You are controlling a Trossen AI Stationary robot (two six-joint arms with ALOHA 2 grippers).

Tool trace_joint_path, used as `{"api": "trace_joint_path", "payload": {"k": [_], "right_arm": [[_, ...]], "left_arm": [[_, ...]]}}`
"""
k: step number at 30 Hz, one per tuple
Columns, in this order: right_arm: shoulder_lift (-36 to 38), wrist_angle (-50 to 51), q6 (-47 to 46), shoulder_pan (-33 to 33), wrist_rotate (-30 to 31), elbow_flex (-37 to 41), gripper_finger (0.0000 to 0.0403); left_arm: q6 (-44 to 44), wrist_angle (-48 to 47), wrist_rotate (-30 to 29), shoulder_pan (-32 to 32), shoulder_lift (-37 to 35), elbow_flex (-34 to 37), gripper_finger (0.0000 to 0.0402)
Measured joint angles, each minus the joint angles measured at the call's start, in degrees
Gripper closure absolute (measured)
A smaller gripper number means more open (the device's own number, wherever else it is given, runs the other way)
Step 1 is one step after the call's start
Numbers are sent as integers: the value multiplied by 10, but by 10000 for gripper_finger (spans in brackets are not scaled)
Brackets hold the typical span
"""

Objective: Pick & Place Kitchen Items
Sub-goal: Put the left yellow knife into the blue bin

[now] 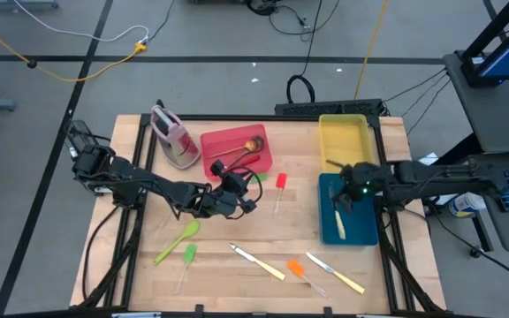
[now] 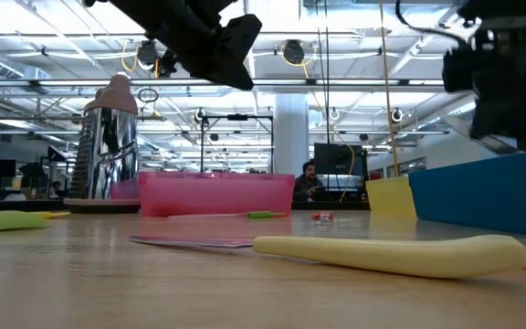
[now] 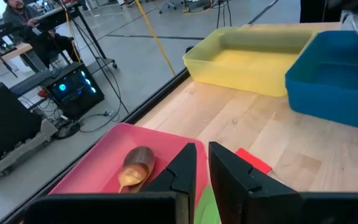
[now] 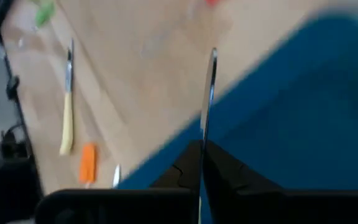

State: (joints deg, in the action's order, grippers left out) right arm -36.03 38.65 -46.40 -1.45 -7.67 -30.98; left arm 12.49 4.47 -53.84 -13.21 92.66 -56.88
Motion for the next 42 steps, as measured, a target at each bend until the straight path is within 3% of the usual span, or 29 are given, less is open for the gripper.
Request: {"api": "trace_joint_path", "payload": {"k": [7, 20, 33, 37, 42], "right_arm": [[0, -116, -41, 15, -61, 93, 399], [0, -117, -39, 15, -59, 159, 390], [-1, -145, -22, 14, -11, 164, 325], [4, -219, 15, 14, -22, 164, 319], [12, -323, 79, 14, -58, 164, 325]], "left_arm": [[3, -5, 0, 0, 0, 0, 355], [-3, -4, 0, 8, 0, 0, 355], [-3, -4, 4, 14, 0, 0, 355], [-4, -4, 56, 17, 0, 0, 355], [-34, -4, 171, 24, 0, 0, 355]]}}
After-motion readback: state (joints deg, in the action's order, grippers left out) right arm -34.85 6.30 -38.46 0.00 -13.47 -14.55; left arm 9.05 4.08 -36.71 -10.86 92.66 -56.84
